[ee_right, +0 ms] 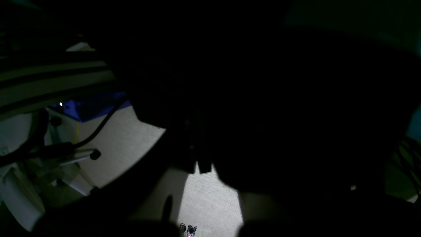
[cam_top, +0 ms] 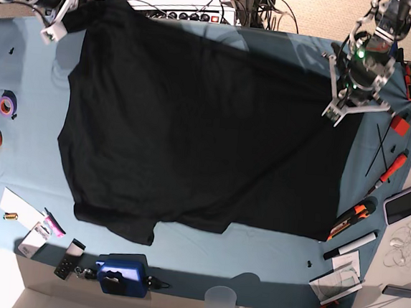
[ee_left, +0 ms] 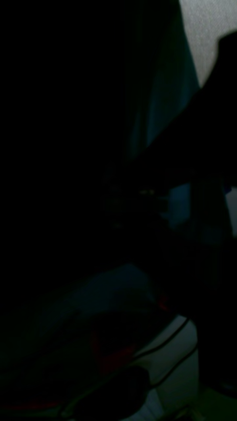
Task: Layout the t-shirt on the table in an organized manner, then fold the t-shirt properly
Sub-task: 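Lay the shirt flat on the table, pulling its shoulders apart with both grippers, then release the shoulders and raise both grippers off the shirt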
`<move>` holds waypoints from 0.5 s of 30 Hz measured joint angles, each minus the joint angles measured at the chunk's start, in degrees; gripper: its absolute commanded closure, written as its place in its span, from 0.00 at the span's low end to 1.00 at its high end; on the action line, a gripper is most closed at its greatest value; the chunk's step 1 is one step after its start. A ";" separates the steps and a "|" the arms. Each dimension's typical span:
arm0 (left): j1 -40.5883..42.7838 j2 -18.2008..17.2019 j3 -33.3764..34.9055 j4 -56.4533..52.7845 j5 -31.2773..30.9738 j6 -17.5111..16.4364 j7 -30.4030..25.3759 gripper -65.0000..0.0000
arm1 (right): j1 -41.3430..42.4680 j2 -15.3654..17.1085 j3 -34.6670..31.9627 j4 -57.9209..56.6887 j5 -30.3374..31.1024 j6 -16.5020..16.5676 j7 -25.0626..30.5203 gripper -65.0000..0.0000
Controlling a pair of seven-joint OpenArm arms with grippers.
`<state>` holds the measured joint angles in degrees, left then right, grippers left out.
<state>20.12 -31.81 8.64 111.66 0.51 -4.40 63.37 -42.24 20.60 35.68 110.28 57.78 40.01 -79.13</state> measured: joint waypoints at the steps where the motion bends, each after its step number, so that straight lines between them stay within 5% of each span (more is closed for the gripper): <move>1: 0.00 0.00 0.00 0.00 0.09 0.00 0.09 1.00 | 0.04 0.00 0.00 0.00 0.04 0.00 0.33 1.00; 8: 1.09 0.22 0.46 -0.02 9.46 4.66 3.43 1.00 | 2.82 -0.02 0.00 0.00 1.05 0.11 0.96 1.00; 15: 1.68 0.17 0.46 0.76 12.17 4.59 3.26 1.00 | 8.17 -0.31 0.00 0.00 0.96 0.28 0.96 1.00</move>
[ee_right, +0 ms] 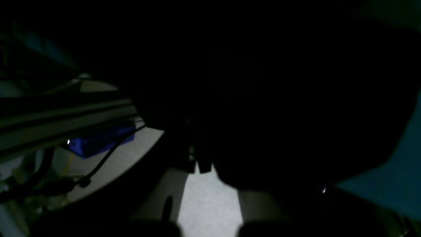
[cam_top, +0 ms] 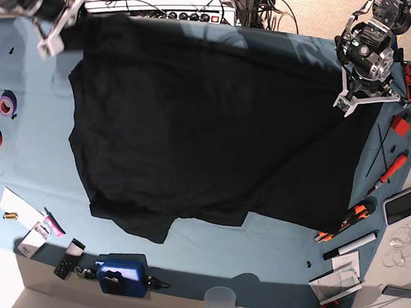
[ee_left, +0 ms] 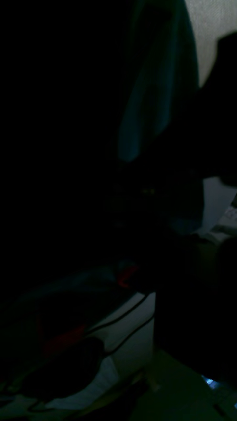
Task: Layout the t-shirt on the table in an organized manner, then fold the t-shirt properly
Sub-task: 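Release the shoulders and raise both grippers off the shirt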
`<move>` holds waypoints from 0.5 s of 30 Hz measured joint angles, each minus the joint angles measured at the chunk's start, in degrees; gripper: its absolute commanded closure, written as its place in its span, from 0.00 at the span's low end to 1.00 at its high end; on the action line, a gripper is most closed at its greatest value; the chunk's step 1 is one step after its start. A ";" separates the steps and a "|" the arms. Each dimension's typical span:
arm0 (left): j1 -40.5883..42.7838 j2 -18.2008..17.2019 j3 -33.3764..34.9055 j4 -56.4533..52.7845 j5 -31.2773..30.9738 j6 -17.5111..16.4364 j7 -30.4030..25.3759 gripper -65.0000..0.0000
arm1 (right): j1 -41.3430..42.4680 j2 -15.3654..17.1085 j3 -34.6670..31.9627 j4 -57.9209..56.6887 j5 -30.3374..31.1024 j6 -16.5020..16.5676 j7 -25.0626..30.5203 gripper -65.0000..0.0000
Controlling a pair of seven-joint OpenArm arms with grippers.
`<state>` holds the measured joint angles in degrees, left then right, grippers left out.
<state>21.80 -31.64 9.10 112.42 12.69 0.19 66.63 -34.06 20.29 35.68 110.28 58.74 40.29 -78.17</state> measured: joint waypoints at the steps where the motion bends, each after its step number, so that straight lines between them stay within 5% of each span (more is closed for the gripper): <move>1: 0.17 0.00 0.00 0.04 0.52 0.00 -0.87 1.00 | 0.72 0.00 -0.02 0.00 -0.15 0.00 -0.04 1.00; 11: 0.22 0.00 0.17 0.22 3.58 -0.20 -4.37 1.00 | 5.01 0.00 -0.02 0.00 -0.17 0.00 -0.46 1.00; 15: 0.24 -0.20 0.15 1.05 2.12 -2.84 -6.54 1.00 | 5.18 0.00 0.00 0.00 -0.42 -0.02 -0.48 1.00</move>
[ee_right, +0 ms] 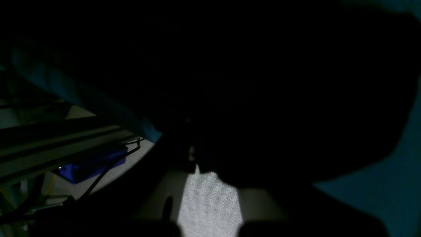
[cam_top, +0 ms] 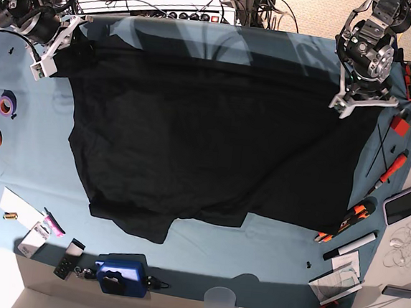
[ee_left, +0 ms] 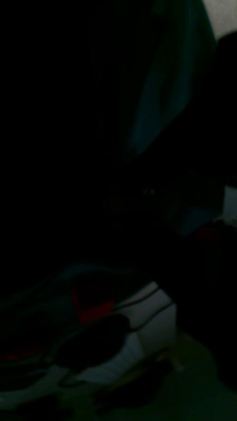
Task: Layout the t-shirt on the table in an organized manner, then fold the t-shirt properly
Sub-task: 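Release the shoulders and raise both grippers off the shirt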
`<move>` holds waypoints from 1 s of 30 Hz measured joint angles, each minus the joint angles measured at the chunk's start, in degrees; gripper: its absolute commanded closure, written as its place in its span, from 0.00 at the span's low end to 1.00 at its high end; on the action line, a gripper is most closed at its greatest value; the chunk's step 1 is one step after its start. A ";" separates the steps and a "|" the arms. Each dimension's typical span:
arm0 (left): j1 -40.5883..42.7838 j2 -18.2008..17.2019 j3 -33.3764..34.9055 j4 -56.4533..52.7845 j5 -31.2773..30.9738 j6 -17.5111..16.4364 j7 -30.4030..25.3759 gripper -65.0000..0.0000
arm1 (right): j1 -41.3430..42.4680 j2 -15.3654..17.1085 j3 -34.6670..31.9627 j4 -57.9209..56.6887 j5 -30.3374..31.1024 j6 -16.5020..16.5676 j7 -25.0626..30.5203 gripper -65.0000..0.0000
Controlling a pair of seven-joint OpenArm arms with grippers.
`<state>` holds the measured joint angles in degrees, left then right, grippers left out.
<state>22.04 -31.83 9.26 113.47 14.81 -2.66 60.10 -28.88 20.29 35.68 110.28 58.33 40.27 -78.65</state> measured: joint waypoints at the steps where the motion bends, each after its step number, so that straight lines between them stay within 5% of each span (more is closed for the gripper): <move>1: 0.00 0.02 0.00 0.85 -0.42 -0.83 0.00 1.00 | 0.33 0.00 0.00 0.00 -0.24 -0.15 0.02 1.00; 8: -1.55 -0.09 0.00 5.40 -0.83 -0.85 -0.15 1.00 | 5.33 0.00 0.00 0.00 -4.15 -0.31 0.07 1.00; 13: -5.25 -0.07 -0.15 5.40 -9.07 -6.84 -0.07 1.00 | 9.46 0.00 0.07 -0.04 -9.01 -1.22 0.09 1.00; 18: -9.77 -0.11 -0.07 5.40 -9.05 -3.93 -0.22 1.00 | 12.87 0.00 0.11 -0.07 -10.64 -1.22 0.26 1.00; 28: -10.99 -0.07 -0.04 2.71 -10.75 -4.92 -1.90 1.00 | 13.31 -0.02 0.13 -0.07 -12.41 -1.22 1.95 1.00; 30: -10.99 -0.07 -0.04 2.71 -9.94 -5.03 -1.90 0.78 | 13.31 0.00 0.13 -0.07 -12.39 -1.22 1.97 1.00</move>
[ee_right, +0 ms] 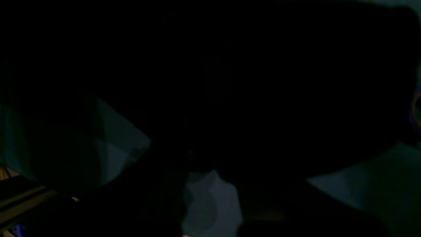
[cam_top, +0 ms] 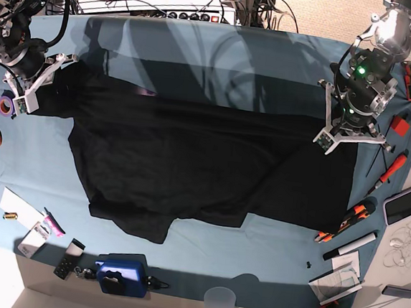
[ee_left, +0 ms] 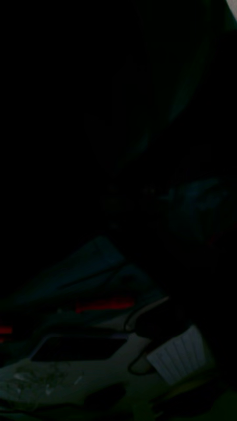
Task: Layout the t-shirt on the table in an organized manner, then fold the t-shirt properly
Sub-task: 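Release the shoulders and raise both grippers off the shirt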
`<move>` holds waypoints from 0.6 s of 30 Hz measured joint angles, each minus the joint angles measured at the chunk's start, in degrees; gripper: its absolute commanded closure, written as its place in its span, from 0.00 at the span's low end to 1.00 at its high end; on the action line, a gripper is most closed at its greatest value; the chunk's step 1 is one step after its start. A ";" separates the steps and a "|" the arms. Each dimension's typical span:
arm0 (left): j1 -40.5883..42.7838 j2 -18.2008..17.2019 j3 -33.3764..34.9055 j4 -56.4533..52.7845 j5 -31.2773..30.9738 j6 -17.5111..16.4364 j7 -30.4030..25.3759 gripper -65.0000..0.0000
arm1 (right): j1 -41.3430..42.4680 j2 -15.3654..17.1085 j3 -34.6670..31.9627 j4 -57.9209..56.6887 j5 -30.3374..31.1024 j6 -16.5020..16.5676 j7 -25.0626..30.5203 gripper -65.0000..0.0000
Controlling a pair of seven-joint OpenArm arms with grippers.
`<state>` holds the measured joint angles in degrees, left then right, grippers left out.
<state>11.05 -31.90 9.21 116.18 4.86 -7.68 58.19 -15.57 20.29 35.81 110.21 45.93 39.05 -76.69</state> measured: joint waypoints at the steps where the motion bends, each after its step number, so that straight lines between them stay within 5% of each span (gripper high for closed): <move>1: -0.02 -0.04 -0.02 0.00 0.26 0.17 0.48 0.67 | 0.00 -0.02 0.00 0.00 -0.11 0.00 -0.04 1.00; 4: 0.00 -0.02 -0.02 0.00 0.63 0.17 2.54 0.51 | -0.02 0.00 0.00 0.00 -0.31 -0.02 -0.52 1.00; 14: 0.26 -0.02 -0.02 2.58 -2.67 1.42 7.78 0.51 | -0.02 0.00 0.00 0.00 -0.33 -0.02 -0.70 1.00; 18: 0.33 -0.04 -0.02 3.89 -2.60 0.07 1.60 0.52 | 0.00 0.00 0.00 0.00 -0.48 0.00 -0.68 1.00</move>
<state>11.38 -31.94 9.19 120.07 2.26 -7.62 59.79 -15.57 20.29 35.81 110.21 45.45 39.05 -77.36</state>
